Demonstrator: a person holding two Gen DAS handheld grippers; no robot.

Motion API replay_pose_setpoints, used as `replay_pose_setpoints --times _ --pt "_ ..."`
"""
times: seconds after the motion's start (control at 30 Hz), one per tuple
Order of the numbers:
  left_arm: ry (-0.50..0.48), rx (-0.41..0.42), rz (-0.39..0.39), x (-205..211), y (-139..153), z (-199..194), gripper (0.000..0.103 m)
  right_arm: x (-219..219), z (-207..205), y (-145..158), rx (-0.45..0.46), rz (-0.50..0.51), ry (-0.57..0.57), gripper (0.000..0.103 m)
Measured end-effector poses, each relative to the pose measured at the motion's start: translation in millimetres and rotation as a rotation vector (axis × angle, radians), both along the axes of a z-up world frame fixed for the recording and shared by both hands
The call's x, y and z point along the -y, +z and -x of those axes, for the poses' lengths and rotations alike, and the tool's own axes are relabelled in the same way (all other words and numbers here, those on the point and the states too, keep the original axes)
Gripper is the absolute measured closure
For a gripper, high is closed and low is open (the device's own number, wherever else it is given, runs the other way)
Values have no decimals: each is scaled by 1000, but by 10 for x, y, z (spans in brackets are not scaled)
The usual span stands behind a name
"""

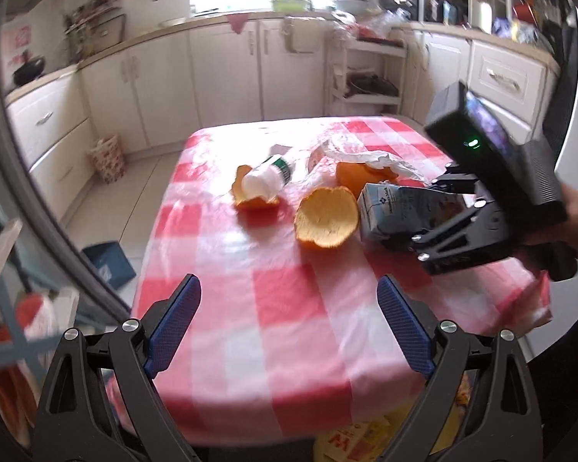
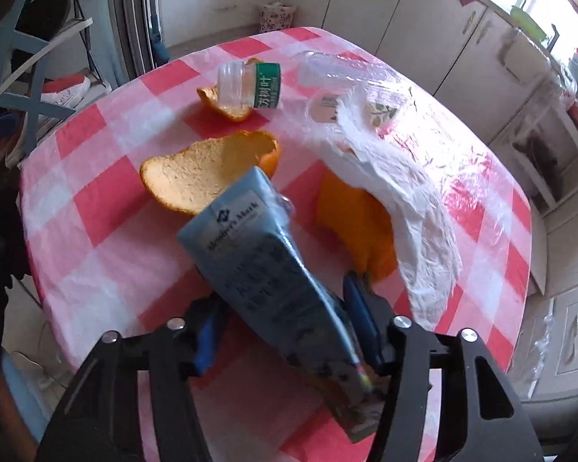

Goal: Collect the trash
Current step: 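Reach the right tool to the table and grasp the blue milk carton, then grasp an orange peel with the left tool while the right tool holds the carton, then carry the orange peel over the bucket and open the left tool while the right tool holds the carton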

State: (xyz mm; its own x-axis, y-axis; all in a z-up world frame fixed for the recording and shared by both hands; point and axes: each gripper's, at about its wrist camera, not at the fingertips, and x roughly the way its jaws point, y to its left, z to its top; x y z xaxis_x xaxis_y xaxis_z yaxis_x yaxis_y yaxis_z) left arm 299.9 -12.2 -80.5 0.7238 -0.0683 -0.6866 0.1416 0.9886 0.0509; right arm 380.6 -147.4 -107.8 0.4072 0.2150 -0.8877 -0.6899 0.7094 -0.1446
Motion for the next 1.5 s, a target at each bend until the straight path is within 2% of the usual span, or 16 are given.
replay_pose_setpoints --times 0.07,0.33,0.47,0.53,0.57,0.6,0.67,0.7,0.77,0.83,1.0,1.13,1.4,1.5 --pt "-31 -12 -38 111 -50 -158 14 144 -32 48 -89 -59 -25 68" --pt "-129 -33 -167 567 -244 -638 14 568 75 95 -198 -137 -78 69" --pt "-158 -57 -219 754 -352 -858 15 629 71 63 -193 -134 -107 69" --pt "-153 -92 -243 800 -428 -975 23 637 91 78 -181 -132 -113 68" --pt "-139 -139 -237 804 -486 -1067 33 630 107 93 -175 -134 -112 68" --pt "-114 -184 -216 782 -538 -1156 38 632 116 100 -176 -137 -109 68" --pt "-74 -223 -102 670 -537 -1276 51 590 147 110 -173 -142 -101 68" --pt "-31 -240 -70 598 -520 -1321 68 574 163 111 -174 -140 -96 68" --pt "4 -254 1 466 -466 -1336 79 556 158 111 -174 -141 -95 68" --pt "32 -258 55 365 -441 -1295 86 526 145 99 -182 -154 -100 68" --pt "76 -250 200 53 -391 -1009 93 552 158 132 -185 -194 -115 69" --pt "88 -223 289 -143 -291 -618 95 562 246 216 -173 -223 -109 69" --pt "56 -172 340 -96 -39 83 95 537 395 226 -178 -259 -122 69" --pt "26 -163 328 9 28 365 95 549 469 216 -187 -283 -139 69"
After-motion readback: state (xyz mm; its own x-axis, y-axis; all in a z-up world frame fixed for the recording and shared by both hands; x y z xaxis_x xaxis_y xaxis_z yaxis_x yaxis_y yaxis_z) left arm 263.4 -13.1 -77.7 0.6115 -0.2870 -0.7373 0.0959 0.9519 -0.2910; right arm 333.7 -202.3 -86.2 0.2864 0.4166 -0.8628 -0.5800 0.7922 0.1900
